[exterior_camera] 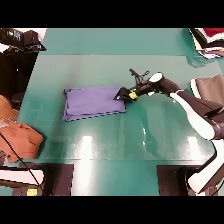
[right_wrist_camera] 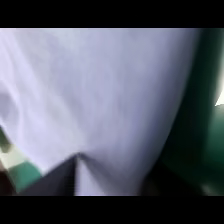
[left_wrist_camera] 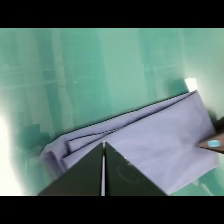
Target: Fold the shirts.
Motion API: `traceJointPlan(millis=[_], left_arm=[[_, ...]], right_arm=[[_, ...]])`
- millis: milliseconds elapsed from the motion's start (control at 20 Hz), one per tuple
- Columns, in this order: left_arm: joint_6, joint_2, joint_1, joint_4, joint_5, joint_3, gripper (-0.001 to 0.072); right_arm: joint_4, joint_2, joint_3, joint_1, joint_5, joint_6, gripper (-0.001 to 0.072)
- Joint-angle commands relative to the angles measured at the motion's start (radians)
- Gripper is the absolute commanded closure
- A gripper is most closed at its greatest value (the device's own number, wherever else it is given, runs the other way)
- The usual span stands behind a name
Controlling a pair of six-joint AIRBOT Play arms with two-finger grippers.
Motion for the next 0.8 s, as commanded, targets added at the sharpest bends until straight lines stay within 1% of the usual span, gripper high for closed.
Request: traceJointPlan(millis=[0, 50, 100, 200, 300, 400, 600, 750], left_arm=[[-0.003, 0.0, 0.001, -0.037, 0.006, 0.0, 0.0685], [-0.008, 0.001, -0.004, -0.047, 0.0, 0.0, 0.0686], [-0.013, 0.003, -0.016, -0.045, -0.006, 0.0, 0.0686], [-0.027, 0.004, -0.056, -0.043, -0.008, 0.001, 0.0686], [-0.029, 0.004, -0.121, -0.042, -0.008, 0.001, 0.0685], [-0.029, 0.004, -0.188, -0.042, -0.001, 0.001, 0.0685], [-0.029, 0.004, -0.316, -0.042, 0.043, 0.001, 0.0685], [-0.029, 0.004, -0.382, -0.042, 0.084, 0.001, 0.0685]], right_arm=[[0.013, -0.072, 0.119, 0.056, 0.005, -0.002, 0.0507], [0.008, -0.077, 0.142, 0.062, 0.012, -0.002, 0.0621], [0.005, -0.076, 0.157, 0.061, 0.017, -0.003, 0.0696], [0.005, -0.057, 0.188, 0.03, 0.032, -0.002, 0.0697], [0.001, 0.002, 0.196, -0.047, 0.038, -0.002, 0.0697], [-0.069, 0.083, 0.197, -0.153, 0.041, -0.001, 0.0697], [-0.22, 0.252, 0.196, -0.449, 0.073, 0.01, 0.0697], [-0.246, 0.34, 0.196, -0.692, 0.075, 0.01, 0.0697]])
